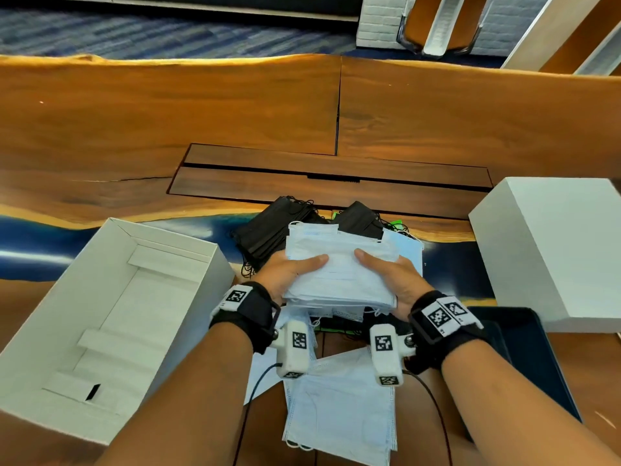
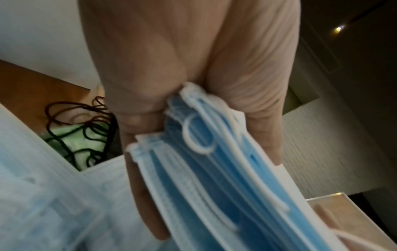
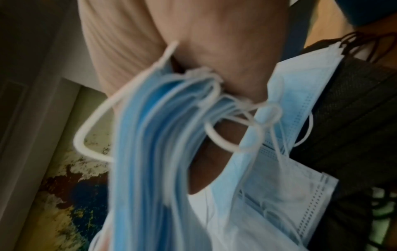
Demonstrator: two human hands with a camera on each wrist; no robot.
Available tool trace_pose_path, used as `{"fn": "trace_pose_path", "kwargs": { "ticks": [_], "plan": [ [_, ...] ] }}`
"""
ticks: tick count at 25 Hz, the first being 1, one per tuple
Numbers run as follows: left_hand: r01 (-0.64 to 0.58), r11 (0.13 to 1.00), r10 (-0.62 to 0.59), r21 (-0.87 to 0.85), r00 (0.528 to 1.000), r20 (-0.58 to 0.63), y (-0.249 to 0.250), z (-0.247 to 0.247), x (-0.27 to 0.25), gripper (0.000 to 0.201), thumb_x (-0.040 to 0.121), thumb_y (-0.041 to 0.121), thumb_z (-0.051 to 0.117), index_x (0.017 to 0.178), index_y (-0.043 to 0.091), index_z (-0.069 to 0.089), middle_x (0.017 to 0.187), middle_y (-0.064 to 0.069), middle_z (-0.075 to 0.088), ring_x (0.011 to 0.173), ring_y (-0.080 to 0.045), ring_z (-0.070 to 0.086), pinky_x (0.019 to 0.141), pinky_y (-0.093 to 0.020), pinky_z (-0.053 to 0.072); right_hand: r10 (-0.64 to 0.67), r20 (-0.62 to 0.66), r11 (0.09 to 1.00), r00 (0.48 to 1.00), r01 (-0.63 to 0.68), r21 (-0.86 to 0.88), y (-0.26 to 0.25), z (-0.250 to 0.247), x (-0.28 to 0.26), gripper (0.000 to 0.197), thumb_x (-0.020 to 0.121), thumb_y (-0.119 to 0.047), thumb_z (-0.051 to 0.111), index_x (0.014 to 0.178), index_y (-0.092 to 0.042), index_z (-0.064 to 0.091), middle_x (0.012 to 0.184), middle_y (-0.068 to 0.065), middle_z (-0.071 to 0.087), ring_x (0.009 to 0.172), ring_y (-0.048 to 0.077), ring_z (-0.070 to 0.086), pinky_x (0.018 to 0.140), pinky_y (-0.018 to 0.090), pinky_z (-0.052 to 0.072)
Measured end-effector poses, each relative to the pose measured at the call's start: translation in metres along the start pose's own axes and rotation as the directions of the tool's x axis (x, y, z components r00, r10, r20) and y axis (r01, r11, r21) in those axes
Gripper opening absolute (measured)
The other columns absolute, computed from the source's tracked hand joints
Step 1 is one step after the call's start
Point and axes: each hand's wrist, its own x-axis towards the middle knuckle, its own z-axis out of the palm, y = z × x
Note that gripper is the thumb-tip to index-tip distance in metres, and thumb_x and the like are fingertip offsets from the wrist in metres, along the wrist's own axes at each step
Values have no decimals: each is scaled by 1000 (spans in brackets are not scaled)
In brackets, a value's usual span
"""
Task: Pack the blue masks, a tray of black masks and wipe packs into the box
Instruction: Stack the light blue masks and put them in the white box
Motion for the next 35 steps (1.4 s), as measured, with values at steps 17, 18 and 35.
{"fn": "trace_pose_path", "kwargs": {
  "ticks": [17,18,35],
  "plan": [
    [-47,919,28,-391,998,-54,-26,35,-15,46,82,12,73,125,3,61,124,-17,67,112,-35,64,97,-55,50,-83,-11,997,997,82,-4,27,29,-22,41,77,-13,78,115,-9,65,112,12,71,102,30,68,88,51,56],
    [-55,924,36,-378,998,-58,-23,31,-15,42,82,6,72,123,1,62,122,-18,67,109,-35,66,94,-52,53,-101,0,988,995,100,-118,19,25,-26,36,79,-21,77,112,-11,65,110,10,71,96,25,68,80,44,58],
    [-135,988,119,-78,977,-175,-26,30,-11,24,90,22,69,112,11,67,110,-14,73,99,-32,71,90,-50,56,-36,113,971,993,61,-229,23,39,-6,36,91,-13,66,125,-9,58,116,12,70,104,29,68,87,43,57]
  ]
}}
